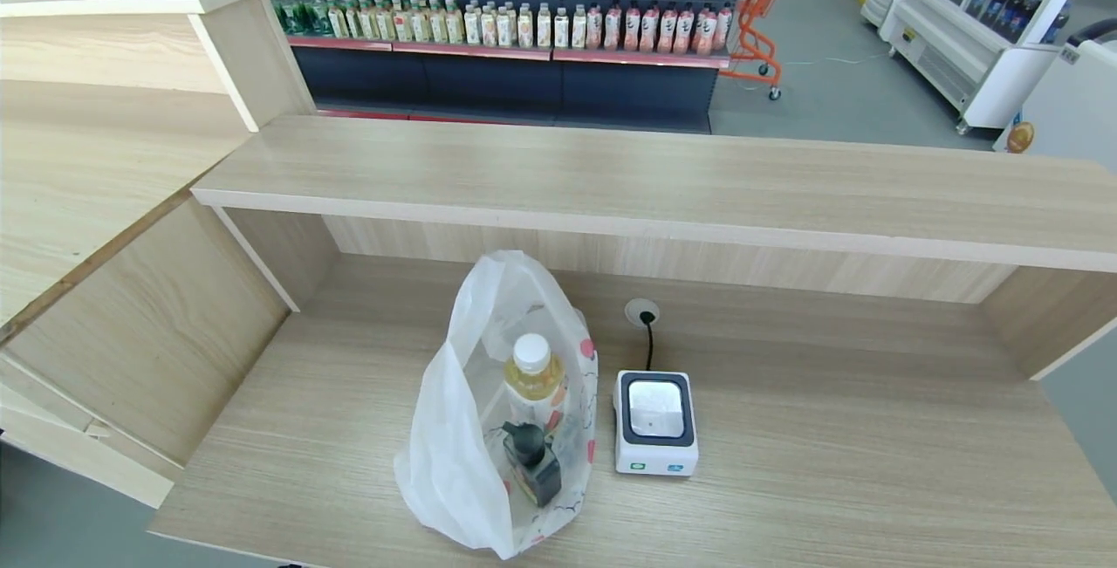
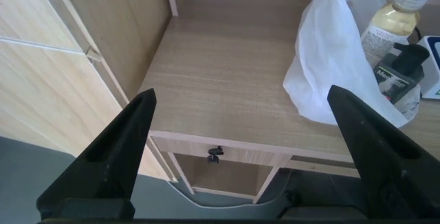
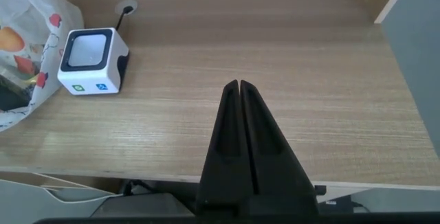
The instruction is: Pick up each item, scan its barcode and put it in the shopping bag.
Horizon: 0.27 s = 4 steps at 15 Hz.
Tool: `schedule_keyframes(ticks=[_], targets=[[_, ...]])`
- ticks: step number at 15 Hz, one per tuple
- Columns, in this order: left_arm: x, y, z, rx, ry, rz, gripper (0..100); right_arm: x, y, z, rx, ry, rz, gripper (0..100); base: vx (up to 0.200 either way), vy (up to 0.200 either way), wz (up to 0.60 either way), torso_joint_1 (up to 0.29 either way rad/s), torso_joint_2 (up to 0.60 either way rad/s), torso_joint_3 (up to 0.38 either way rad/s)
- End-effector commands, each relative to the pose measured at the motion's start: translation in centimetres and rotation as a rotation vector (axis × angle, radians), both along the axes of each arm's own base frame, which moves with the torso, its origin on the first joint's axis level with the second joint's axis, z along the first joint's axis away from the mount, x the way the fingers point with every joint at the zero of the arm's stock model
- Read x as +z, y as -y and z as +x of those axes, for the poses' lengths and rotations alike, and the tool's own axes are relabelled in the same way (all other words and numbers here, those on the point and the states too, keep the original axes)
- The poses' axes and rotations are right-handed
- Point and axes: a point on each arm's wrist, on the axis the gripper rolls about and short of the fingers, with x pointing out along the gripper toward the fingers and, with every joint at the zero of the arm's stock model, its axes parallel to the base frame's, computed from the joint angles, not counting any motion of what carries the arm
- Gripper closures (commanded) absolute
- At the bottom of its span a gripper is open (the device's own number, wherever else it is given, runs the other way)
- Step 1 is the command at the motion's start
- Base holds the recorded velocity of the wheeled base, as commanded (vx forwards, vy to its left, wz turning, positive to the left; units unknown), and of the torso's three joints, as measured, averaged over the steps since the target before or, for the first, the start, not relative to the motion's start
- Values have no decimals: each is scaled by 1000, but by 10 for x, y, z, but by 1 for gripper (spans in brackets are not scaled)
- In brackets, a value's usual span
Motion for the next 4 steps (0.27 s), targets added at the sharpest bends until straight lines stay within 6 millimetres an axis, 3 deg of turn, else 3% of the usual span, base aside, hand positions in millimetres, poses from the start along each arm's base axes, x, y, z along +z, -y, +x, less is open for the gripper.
schedule_keyframes(ticks=[1, 4], targets=[[0, 0, 0, 2, 0, -1, 0, 0, 0, 0, 1, -3, 0, 100, 0, 0, 0, 0, 0, 0], [0, 0, 0, 0, 0, 0, 0, 0, 0, 0, 1, -3, 1, 100, 0, 0, 0, 0, 0, 0]])
